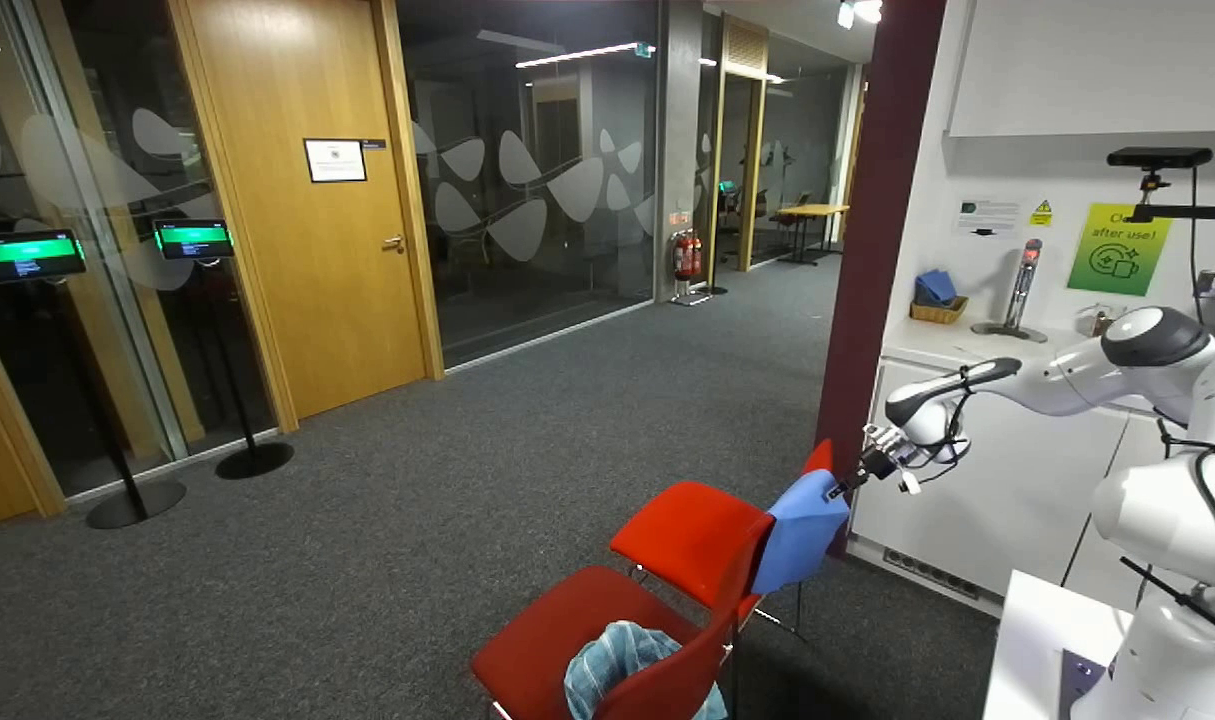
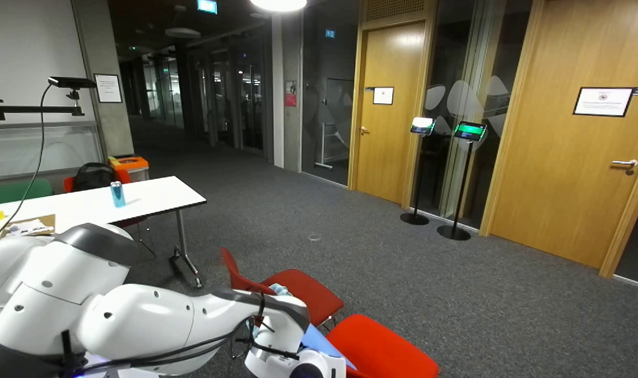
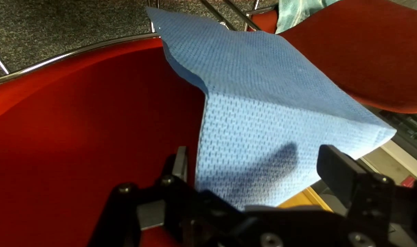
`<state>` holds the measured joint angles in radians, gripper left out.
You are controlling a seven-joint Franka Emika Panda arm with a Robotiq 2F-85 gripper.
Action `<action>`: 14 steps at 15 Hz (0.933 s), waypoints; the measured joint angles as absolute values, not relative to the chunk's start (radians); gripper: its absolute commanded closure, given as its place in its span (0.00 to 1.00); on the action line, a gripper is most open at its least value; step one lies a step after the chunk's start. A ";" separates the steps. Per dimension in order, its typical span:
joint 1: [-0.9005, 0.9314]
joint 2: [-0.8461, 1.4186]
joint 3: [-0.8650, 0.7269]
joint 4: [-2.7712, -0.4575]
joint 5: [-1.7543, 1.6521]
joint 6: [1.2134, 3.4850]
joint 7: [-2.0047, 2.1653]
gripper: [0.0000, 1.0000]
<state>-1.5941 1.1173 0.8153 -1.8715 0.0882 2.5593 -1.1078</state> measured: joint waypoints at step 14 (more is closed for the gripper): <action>-1.589 1.115 0.779 -1.858 0.147 2.560 -1.108 0.00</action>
